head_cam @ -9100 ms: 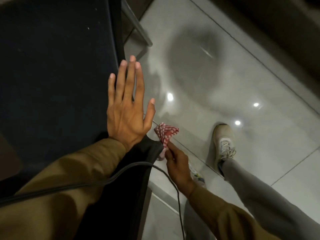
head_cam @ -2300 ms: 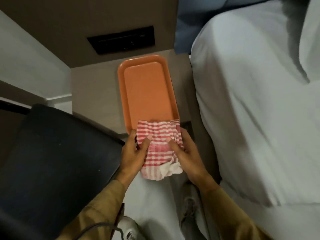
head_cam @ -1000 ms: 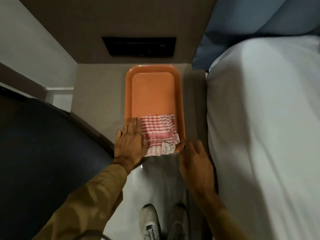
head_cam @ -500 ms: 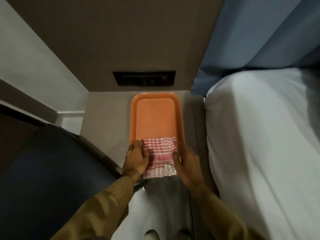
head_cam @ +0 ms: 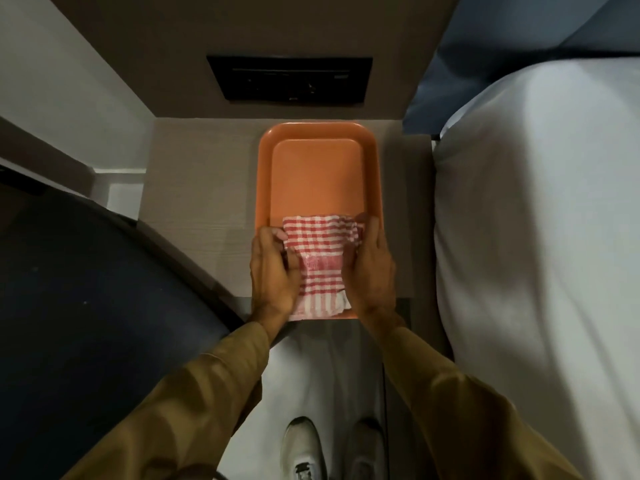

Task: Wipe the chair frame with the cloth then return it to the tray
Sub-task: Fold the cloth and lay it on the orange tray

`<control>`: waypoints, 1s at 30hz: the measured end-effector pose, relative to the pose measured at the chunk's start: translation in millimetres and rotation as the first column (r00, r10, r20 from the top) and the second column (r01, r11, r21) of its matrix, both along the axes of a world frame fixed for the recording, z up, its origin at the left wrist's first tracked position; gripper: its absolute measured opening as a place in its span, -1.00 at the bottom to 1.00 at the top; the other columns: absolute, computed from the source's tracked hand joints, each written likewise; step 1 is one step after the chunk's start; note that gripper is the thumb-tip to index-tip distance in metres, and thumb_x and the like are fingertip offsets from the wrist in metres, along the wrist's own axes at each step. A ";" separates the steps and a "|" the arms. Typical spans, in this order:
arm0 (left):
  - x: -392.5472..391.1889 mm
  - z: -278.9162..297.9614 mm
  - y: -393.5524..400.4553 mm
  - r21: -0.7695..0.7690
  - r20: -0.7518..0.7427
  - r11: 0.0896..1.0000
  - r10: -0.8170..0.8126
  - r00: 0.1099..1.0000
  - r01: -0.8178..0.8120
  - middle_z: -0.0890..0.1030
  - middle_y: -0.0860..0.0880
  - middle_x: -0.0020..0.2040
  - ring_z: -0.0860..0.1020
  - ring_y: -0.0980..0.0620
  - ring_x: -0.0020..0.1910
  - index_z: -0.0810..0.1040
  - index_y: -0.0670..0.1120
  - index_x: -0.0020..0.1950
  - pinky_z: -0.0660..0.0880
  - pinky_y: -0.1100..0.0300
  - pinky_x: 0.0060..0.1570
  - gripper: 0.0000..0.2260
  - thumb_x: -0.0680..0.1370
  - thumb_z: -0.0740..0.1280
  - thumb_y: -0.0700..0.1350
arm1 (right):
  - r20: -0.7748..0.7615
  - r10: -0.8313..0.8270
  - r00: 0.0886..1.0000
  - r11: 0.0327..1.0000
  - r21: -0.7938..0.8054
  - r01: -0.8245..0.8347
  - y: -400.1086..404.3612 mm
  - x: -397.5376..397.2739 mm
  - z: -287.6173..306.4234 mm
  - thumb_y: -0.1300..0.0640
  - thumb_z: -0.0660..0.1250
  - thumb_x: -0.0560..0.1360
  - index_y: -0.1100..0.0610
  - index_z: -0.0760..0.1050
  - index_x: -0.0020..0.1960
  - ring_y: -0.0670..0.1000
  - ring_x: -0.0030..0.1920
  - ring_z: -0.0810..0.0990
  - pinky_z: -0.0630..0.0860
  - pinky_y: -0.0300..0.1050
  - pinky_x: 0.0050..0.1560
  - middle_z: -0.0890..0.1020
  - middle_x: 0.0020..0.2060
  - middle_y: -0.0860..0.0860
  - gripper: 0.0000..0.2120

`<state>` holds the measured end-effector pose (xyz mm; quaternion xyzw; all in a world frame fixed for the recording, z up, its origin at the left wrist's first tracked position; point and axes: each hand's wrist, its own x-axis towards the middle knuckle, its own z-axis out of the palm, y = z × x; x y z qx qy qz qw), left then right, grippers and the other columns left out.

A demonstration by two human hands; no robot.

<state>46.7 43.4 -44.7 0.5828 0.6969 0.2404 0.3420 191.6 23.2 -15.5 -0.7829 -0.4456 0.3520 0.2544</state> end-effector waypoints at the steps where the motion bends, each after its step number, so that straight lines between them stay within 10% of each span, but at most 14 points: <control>1: 0.1 -1.3 3.3 0.022 -0.023 1.000 -0.008 1.000 0.009 0.49 -0.06 0.19 0.47 0.29 -0.01 0.44 -0.15 0.23 0.39 0.66 0.02 -0.86 0.69 0.25 -0.31 | -0.023 0.000 1.000 1.000 -0.008 0.000 -0.2 0.9 -2.2 -0.67 -0.20 0.43 0.03 0.16 0.65 0.14 0.47 0.60 0.56 0.24 0.50 0.43 0.60 0.06 0.06; 4: -0.9 -2.0 10.5 0.003 -0.034 0.999 -0.035 0.999 0.035 0.45 -0.09 0.29 0.53 0.30 0.09 0.53 -0.22 0.29 0.40 0.69 0.04 -0.83 0.73 0.22 -0.30 | 0.039 0.058 0.998 0.997 -0.062 -0.055 0.5 6.2 -13.5 -0.72 -0.37 0.28 -0.02 0.14 0.68 0.18 0.54 0.54 0.56 0.28 0.50 0.33 0.65 0.04 0.22; 8: 0.1 -3.7 6.3 -0.123 -0.114 0.981 -0.167 0.979 0.153 0.48 -0.25 0.45 0.50 -0.19 0.41 0.56 -0.18 0.45 0.48 0.07 0.38 -0.69 0.72 0.26 -0.24 | 0.114 0.235 0.965 0.965 -0.150 -0.217 -9.7 9.1 -26.4 -0.32 0.02 0.69 -0.03 0.08 0.72 0.16 0.66 0.36 0.50 0.27 0.57 0.19 0.71 0.03 -0.31; 12: 3.8 3.0 -1.1 -0.286 -0.105 0.933 -0.255 0.961 0.217 0.42 -0.09 0.61 0.59 -0.15 0.40 0.15 0.15 0.71 0.62 0.00 0.23 -0.48 0.76 0.12 0.21 | 0.201 0.463 0.863 0.878 -0.242 -0.414 -27.0 14.0 -26.6 -0.51 -0.35 0.43 -0.03 -0.24 0.75 0.16 0.76 0.03 0.39 0.21 0.61 -0.20 0.77 -0.04 0.00; 14: 2.0 4.5 -3.5 -0.432 -0.205 0.826 -0.481 0.852 0.363 -0.02 -0.16 0.79 0.40 -0.22 0.61 -0.19 0.12 0.78 0.53 -0.11 0.48 -0.27 0.75 0.18 0.19 | 0.207 0.507 0.837 0.853 -0.259 -0.453 -29.3 16.6 -31.0 -0.50 -0.21 0.51 -0.04 -0.33 0.72 0.17 0.75 0.05 0.41 0.22 0.63 -0.25 0.76 -0.04 -0.06; 18: -3.0 3.1 0.2 -0.485 -0.344 0.771 -0.602 0.721 0.412 -0.45 -0.13 0.73 0.46 -0.23 0.55 -0.41 -0.01 0.73 0.53 -0.08 0.49 -0.11 0.74 0.24 0.13 | 0.313 0.539 0.782 0.841 -0.256 -0.478 -25.8 15.0 -40.3 -0.38 0.29 0.57 -0.03 -0.29 0.73 0.28 0.72 0.15 0.47 0.28 0.57 -0.21 0.77 0.01 0.04; 23: -1.5 6.6 9.6 -0.511 -0.487 0.749 -0.656 0.576 0.422 -0.43 -0.11 0.74 0.56 -0.23 0.40 -0.39 -0.05 0.75 0.58 -0.08 0.28 -0.08 0.71 0.20 0.26 | 0.393 0.628 0.672 0.775 -0.391 -0.496 -22.2 14.4 -48.2 -0.37 0.29 0.58 -0.05 -0.26 0.75 0.28 0.76 0.06 0.50 0.33 0.53 -0.16 0.77 -0.03 0.02; 30: -0.3 12.5 23.1 -0.663 -0.461 0.621 -0.778 0.426 0.417 -0.46 -0.15 0.73 0.28 -0.25 0.69 -0.46 -0.06 0.72 0.41 -0.16 0.54 0.19 0.55 0.31 0.48 | 0.515 0.643 0.567 0.765 -0.392 -0.511 -18.2 31.3 -38.3 -0.42 0.08 0.62 -0.03 -0.15 0.76 0.26 0.73 0.17 0.10 0.38 0.69 0.02 0.78 0.01 -0.11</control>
